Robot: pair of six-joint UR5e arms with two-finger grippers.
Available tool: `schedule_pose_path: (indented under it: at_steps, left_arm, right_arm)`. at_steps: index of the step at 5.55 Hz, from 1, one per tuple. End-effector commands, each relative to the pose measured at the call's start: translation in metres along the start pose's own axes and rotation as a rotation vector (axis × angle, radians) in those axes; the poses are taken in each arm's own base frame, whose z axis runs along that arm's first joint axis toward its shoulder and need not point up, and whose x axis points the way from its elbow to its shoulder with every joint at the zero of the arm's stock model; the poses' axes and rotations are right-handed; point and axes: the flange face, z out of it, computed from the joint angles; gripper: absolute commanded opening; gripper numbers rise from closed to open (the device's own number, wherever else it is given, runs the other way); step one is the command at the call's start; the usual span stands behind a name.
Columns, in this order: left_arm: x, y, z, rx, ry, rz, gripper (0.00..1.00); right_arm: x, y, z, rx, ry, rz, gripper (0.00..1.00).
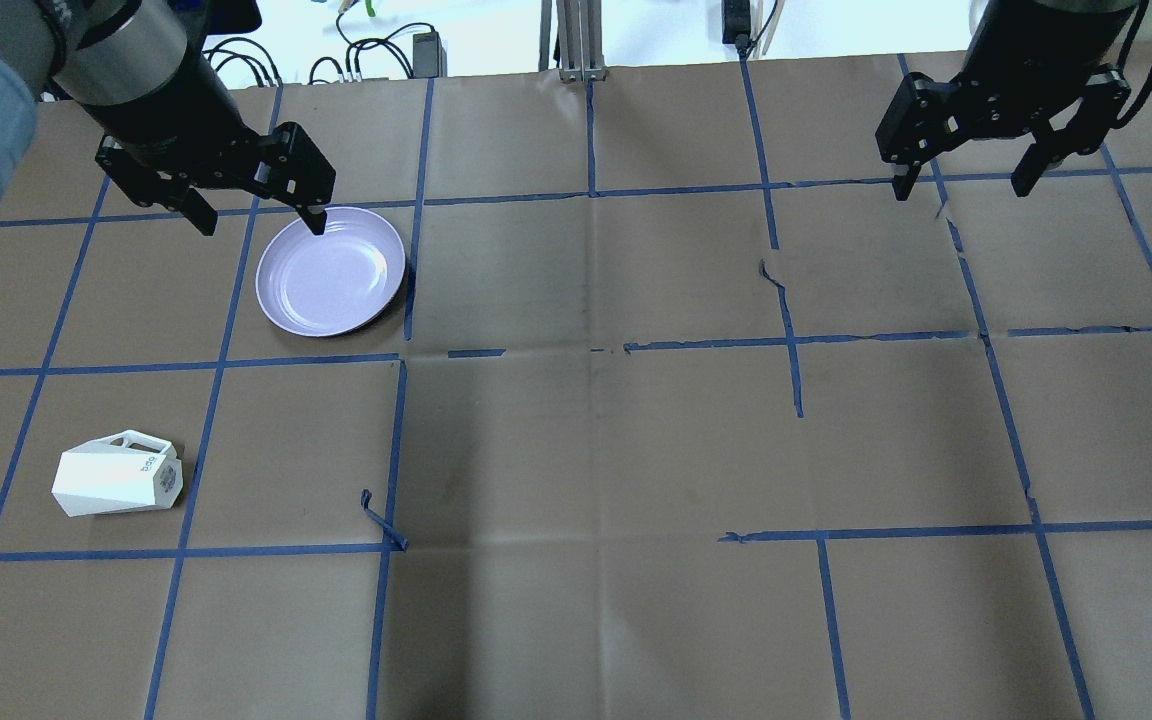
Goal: Flip cup and place on plate
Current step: 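Move the left gripper down toward the white faceted mug lying on its side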
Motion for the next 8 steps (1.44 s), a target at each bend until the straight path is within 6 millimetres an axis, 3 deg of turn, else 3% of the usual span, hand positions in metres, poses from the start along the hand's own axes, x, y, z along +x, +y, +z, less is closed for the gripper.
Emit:
schedule_pose_path:
  at_steps: [1,2,3,5,7,8]
  left_arm:
    - [-0.002,0.001,-0.001,0.002,-0.001,-0.002,0.99]
    - [-0.016,0.004,-0.008,0.014,-0.002,-0.026,0.99]
    - [-0.050,0.016,-0.017,-0.017,-0.002,-0.010,0.99]
    - [-0.152,0.060,-0.030,-0.094,0.035,0.093,0.99]
    - [-0.235,0.084,-0.028,-0.108,0.066,0.199,0.99]
    - [-0.290,0.106,-0.022,-0.107,0.089,0.170,0.99]
  right_arm:
    - [0.000,0.000,0.000,0.000,0.000,0.000,1.00]
    - [0.000,0.000,0.000,0.000,0.000,0.000,1.00]
    - [0.000,0.000,0.000,0.000,0.000,0.000,1.00]
    - [0.000,0.000,0.000,0.000,0.000,0.000,1.00]
    - [0.000,0.000,0.000,0.000,0.000,0.000,1.00]
    - [0.000,0.000,0.000,0.000,0.000,0.000,1.00]
